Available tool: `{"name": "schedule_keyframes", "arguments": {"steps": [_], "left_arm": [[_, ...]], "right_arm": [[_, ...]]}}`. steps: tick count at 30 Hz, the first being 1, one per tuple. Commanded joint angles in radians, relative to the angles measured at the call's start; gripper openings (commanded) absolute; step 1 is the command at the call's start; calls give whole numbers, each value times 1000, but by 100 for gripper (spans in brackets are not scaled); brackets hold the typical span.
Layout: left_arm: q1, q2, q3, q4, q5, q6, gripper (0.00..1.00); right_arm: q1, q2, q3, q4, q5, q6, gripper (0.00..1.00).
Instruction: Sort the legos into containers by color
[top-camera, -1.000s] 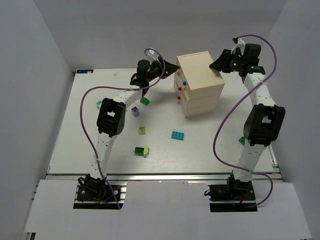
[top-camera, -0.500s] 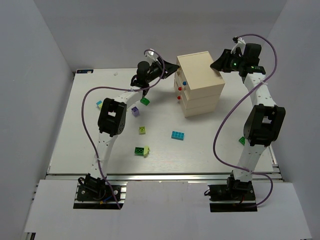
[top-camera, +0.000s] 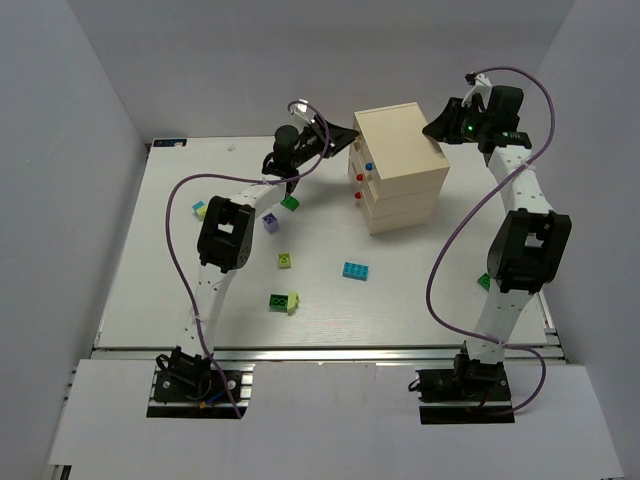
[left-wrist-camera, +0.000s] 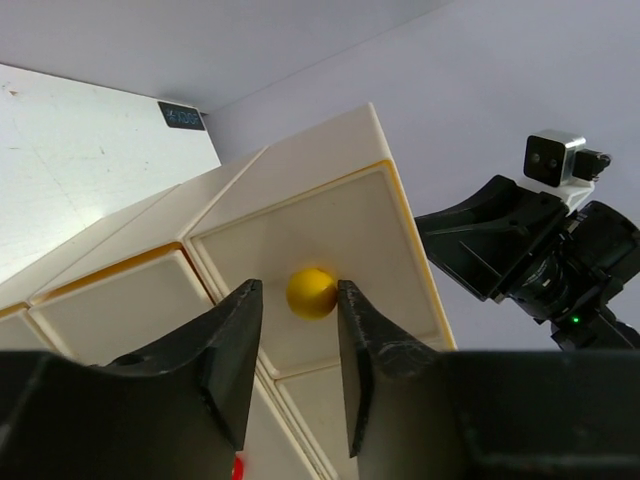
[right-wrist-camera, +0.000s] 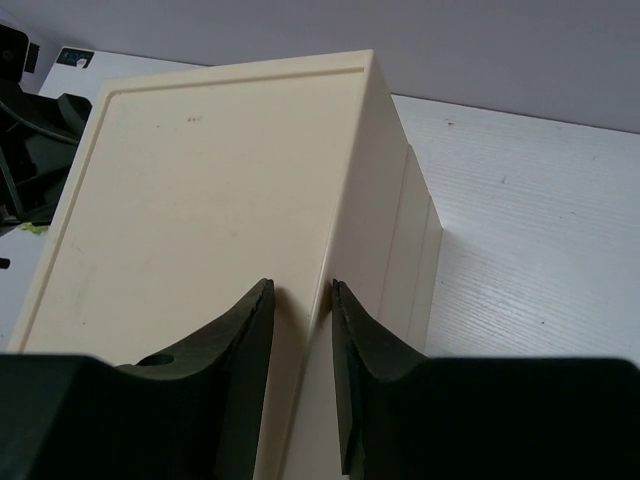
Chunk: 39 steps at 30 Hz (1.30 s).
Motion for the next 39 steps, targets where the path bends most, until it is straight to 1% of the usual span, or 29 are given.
{"name": "schedule_keyframes", "arguments": {"steps": [1, 2, 8, 9, 12, 14, 15, 17, 23, 25, 32, 39], "left_arm": [[-30, 2, 46, 13, -1, -9, 44], [-30, 4, 49, 21, 1, -18, 40], [-39, 16, 64, 24, 9, -32, 30], [-39, 14, 63, 29, 10, -35, 26], [-39, 7, 48, 44, 16, -49, 21], [-39, -6, 35, 52, 18, -49, 14], [-39, -9, 32, 52, 18, -49, 7], [-39, -18, 28, 46, 27, -46, 0], [-39, -45, 0, 23, 45, -38, 0], [-19, -58, -5, 6, 52, -36, 0], [16, -90, -6, -59, 91, -6, 0], [58, -144, -100, -50, 119, 2, 0]], "right_arm": [[41, 36, -38, -176, 8, -52, 31], [44, 39, -36, -181, 6, -57, 31], [49, 44, -39, -192, 12, -63, 28], [49, 42, -39, -192, 14, -64, 28], [49, 44, -38, -196, 25, -67, 27], [51, 42, -39, -201, 31, -73, 27], [51, 42, -39, -199, 40, -73, 26], [49, 38, -39, -201, 57, -74, 25], [49, 54, -21, -227, 109, -72, 22], [51, 65, -6, -244, 124, -77, 19], [46, 96, 28, -277, 184, -81, 15], [46, 108, 30, -275, 222, -84, 11]]}}
